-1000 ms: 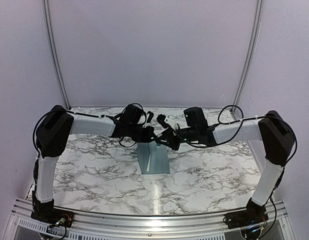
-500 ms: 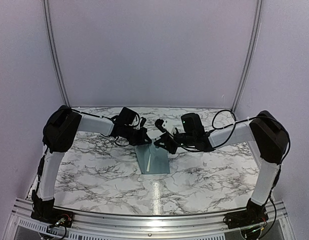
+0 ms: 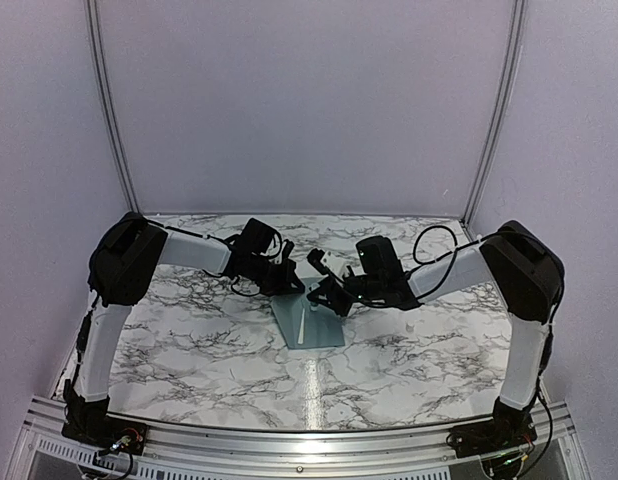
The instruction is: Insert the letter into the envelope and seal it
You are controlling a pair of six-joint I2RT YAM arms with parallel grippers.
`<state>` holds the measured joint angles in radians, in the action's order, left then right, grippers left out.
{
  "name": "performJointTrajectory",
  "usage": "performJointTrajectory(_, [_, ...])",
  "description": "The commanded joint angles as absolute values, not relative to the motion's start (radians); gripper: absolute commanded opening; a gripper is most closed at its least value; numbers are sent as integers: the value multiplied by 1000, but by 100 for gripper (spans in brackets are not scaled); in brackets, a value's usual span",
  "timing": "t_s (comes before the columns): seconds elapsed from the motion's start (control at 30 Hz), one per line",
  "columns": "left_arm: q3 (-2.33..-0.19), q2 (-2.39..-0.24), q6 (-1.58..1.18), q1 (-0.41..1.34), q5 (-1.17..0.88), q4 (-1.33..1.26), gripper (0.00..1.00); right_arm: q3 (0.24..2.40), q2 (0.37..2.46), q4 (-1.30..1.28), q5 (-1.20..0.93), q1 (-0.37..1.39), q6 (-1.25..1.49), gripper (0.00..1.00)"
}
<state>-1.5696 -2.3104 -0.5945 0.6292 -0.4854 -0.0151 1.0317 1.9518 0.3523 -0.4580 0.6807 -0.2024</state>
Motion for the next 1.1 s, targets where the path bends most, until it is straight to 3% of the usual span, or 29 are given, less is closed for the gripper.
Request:
performJointTrajectory(0.0, [-1572, -2330, -583, 628, -458, 64, 0, 1080, 1971, 394, -455, 693, -185, 0])
performJointTrajectory(1.07, [-1583, -2339, -581, 618, -425, 99, 0, 1022, 1974, 302, -472, 718, -211, 0])
